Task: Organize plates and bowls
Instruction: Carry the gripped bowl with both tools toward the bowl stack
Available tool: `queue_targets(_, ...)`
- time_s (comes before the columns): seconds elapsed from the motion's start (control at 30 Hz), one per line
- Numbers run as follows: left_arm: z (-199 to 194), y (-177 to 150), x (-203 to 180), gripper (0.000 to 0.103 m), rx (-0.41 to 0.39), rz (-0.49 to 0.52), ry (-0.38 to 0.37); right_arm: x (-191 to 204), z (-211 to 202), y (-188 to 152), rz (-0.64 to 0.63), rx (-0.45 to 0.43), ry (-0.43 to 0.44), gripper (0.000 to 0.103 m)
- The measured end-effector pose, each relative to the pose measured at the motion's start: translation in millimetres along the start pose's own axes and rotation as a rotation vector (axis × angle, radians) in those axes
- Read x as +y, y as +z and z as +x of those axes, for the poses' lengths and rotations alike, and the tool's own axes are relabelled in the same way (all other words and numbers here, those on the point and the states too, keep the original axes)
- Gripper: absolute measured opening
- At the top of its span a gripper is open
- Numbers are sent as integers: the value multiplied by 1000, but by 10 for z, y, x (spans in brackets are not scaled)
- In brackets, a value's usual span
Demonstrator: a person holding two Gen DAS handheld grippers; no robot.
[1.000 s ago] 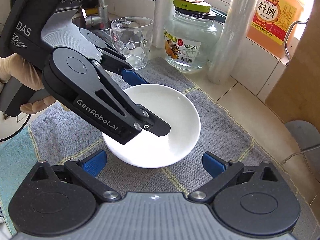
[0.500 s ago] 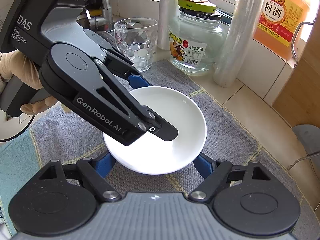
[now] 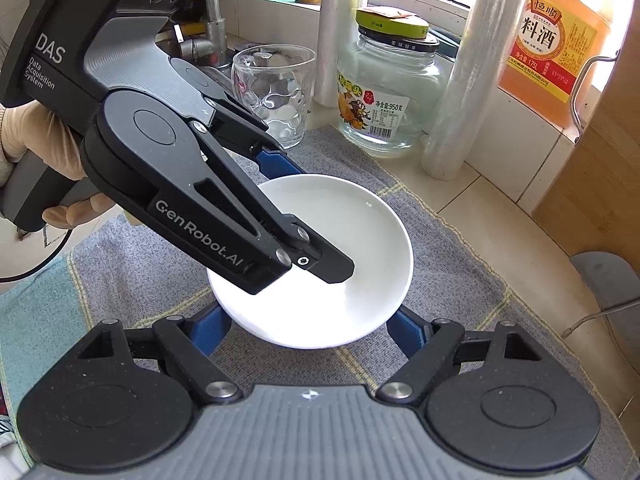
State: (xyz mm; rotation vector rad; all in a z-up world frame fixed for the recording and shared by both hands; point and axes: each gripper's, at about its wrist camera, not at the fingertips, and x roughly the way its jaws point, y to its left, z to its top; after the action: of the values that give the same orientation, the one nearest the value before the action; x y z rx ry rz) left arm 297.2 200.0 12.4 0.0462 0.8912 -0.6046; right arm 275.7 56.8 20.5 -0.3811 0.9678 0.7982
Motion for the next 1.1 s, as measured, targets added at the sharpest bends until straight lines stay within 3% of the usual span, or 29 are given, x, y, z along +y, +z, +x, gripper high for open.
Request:
queue_targets(0.4,-209,45,-398,58,-12,68,-13,75,-450,-199,31,-44,-17,87)
queue_targets(1.1,-336,52,-1298,59,-7,190,-83,178,-1238,-840,114,-97,-77,87)
